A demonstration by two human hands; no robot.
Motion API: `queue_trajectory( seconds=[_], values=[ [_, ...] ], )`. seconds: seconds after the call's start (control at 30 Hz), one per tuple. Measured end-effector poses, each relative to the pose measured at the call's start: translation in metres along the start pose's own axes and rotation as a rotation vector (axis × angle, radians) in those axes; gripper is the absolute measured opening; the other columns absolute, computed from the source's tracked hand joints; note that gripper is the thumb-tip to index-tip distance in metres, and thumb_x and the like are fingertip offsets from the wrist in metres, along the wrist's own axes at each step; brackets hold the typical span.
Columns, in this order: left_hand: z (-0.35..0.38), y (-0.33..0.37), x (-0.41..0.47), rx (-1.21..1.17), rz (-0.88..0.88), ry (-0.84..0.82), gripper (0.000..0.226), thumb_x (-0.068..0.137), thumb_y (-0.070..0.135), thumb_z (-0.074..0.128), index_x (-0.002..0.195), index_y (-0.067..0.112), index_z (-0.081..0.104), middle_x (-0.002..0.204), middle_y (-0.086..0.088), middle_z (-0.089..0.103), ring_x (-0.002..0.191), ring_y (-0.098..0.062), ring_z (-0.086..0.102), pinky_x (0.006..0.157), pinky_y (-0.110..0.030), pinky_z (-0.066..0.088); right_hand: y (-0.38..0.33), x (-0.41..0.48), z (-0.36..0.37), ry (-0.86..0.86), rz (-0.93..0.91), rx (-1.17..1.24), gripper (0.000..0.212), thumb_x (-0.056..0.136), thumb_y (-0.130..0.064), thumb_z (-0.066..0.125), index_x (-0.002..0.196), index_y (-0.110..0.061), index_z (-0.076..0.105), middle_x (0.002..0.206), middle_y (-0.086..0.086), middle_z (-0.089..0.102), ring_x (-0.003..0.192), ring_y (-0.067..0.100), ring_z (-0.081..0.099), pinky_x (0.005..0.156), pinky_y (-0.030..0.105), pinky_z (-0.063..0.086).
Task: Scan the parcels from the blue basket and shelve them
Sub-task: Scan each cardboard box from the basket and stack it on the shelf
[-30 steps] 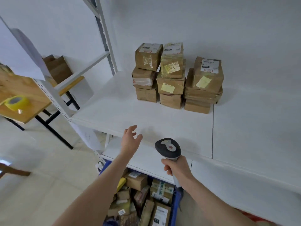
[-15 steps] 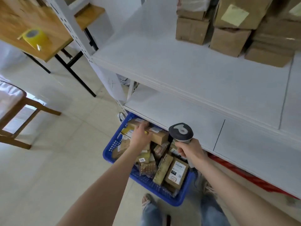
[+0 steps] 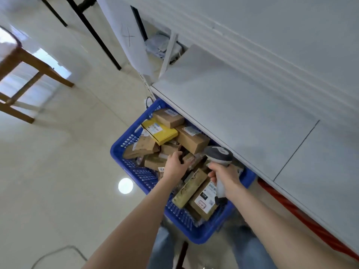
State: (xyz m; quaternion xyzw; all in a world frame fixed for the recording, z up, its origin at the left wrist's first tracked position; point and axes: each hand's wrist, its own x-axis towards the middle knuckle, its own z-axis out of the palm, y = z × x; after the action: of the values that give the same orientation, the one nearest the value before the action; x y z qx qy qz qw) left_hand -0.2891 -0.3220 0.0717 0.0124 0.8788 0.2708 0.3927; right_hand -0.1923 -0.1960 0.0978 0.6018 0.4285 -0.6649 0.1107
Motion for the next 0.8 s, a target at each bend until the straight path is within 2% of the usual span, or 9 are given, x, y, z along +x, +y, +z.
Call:
queue_trajectory(
  seconds=[0.17, 0.27, 0.33, 0.47, 0.57, 0.63, 0.7, 0.73, 0.8],
  values=[
    [0.040, -0.017, 0.070, -0.178, -0.112, -0.032, 0.078, 0.081, 0.050, 0.068, 0.142, 0.011, 0.038, 0.138, -0.005, 0.049, 0.121, -0.024, 0.053, 0.095, -0.031, 0.047, 0.022, 0.068, 0.013, 0.015, 0.013, 0.065, 0.013, 0.084, -0.013, 0.069, 0.078, -0.003, 0.064, 0.049, 0.002, 0.059, 0.040, 0.009, 0.050, 0.045, 0.022, 0.043],
    [0.069, -0.024, 0.120, -0.372, -0.208, -0.020, 0.093, 0.068, 0.062, 0.071, 0.139, 0.009, 0.042, 0.134, -0.007, 0.055, 0.114, -0.024, 0.057, 0.094, -0.038, 0.050, 0.036, 0.106, 0.015, 0.027, -0.014, 0.060, 0.014, 0.085, -0.015, 0.069, 0.083, -0.002, 0.066, 0.056, 0.003, 0.061, 0.047, 0.011, 0.053, 0.049, 0.022, 0.045],
    [0.084, -0.020, 0.144, -0.496, -0.250, -0.005, 0.087, 0.074, 0.059, 0.070, 0.135, 0.004, 0.042, 0.127, -0.006, 0.056, 0.109, -0.024, 0.057, 0.087, -0.035, 0.050, 0.043, 0.126, 0.013, 0.031, -0.053, 0.062, 0.013, 0.086, -0.015, 0.069, 0.083, -0.003, 0.065, 0.058, 0.004, 0.061, 0.050, 0.012, 0.053, 0.050, 0.023, 0.045],
    [0.110, -0.018, 0.187, -0.592, -0.295, 0.036, 0.091, 0.076, 0.059, 0.069, 0.140, 0.003, 0.037, 0.128, -0.014, 0.055, 0.113, -0.031, 0.055, 0.090, -0.040, 0.047, 0.054, 0.160, 0.008, 0.002, -0.134, 0.083, 0.008, 0.086, -0.014, 0.068, 0.084, -0.006, 0.066, 0.062, 0.006, 0.062, 0.053, 0.013, 0.054, 0.054, 0.023, 0.046],
    [0.118, -0.026, 0.203, -0.653, -0.296, 0.079, 0.085, 0.074, 0.053, 0.073, 0.135, 0.003, 0.042, 0.118, -0.015, 0.059, 0.103, -0.032, 0.059, 0.088, -0.043, 0.052, 0.063, 0.176, 0.009, 0.003, -0.199, 0.115, 0.006, 0.085, -0.012, 0.069, 0.081, -0.008, 0.068, 0.054, 0.003, 0.061, 0.050, 0.014, 0.054, 0.054, 0.025, 0.047],
    [0.119, -0.031, 0.203, -0.696, -0.281, 0.071, 0.064, 0.079, 0.044, 0.071, 0.124, 0.004, 0.048, 0.105, -0.014, 0.059, 0.089, -0.029, 0.059, 0.076, -0.040, 0.055, 0.072, 0.180, 0.010, 0.003, -0.241, 0.138, 0.007, 0.084, -0.012, 0.069, 0.078, -0.009, 0.068, 0.048, 0.001, 0.060, 0.050, 0.015, 0.053, 0.056, 0.027, 0.047],
    [0.115, -0.032, 0.193, -0.720, -0.266, 0.049, 0.046, 0.084, 0.039, 0.065, 0.114, 0.008, 0.048, 0.092, -0.011, 0.056, 0.077, -0.024, 0.056, 0.057, -0.033, 0.048, 0.076, 0.178, 0.011, -0.001, -0.281, 0.156, 0.006, 0.084, -0.012, 0.070, 0.080, -0.008, 0.068, 0.046, 0.000, 0.059, 0.048, 0.015, 0.052, 0.055, 0.028, 0.046],
    [0.112, -0.034, 0.187, -0.731, -0.253, 0.036, 0.045, 0.084, 0.039, 0.063, 0.114, 0.008, 0.048, 0.091, -0.011, 0.056, 0.076, -0.024, 0.056, 0.053, -0.032, 0.046, 0.078, 0.175, 0.011, -0.002, -0.301, 0.163, 0.005, 0.084, -0.012, 0.070, 0.081, -0.008, 0.068, 0.046, 0.001, 0.059, 0.047, 0.014, 0.052, 0.054, 0.028, 0.045],
    [0.106, -0.042, 0.172, -0.746, -0.236, 0.005, 0.054, 0.082, 0.042, 0.062, 0.122, 0.008, 0.048, 0.100, -0.013, 0.059, 0.082, -0.027, 0.060, 0.059, -0.033, 0.052, 0.081, 0.163, 0.009, -0.007, -0.345, 0.174, 0.006, 0.085, -0.012, 0.069, 0.080, -0.009, 0.067, 0.047, 0.001, 0.059, 0.044, 0.013, 0.051, 0.049, 0.024, 0.043]
  ],
)
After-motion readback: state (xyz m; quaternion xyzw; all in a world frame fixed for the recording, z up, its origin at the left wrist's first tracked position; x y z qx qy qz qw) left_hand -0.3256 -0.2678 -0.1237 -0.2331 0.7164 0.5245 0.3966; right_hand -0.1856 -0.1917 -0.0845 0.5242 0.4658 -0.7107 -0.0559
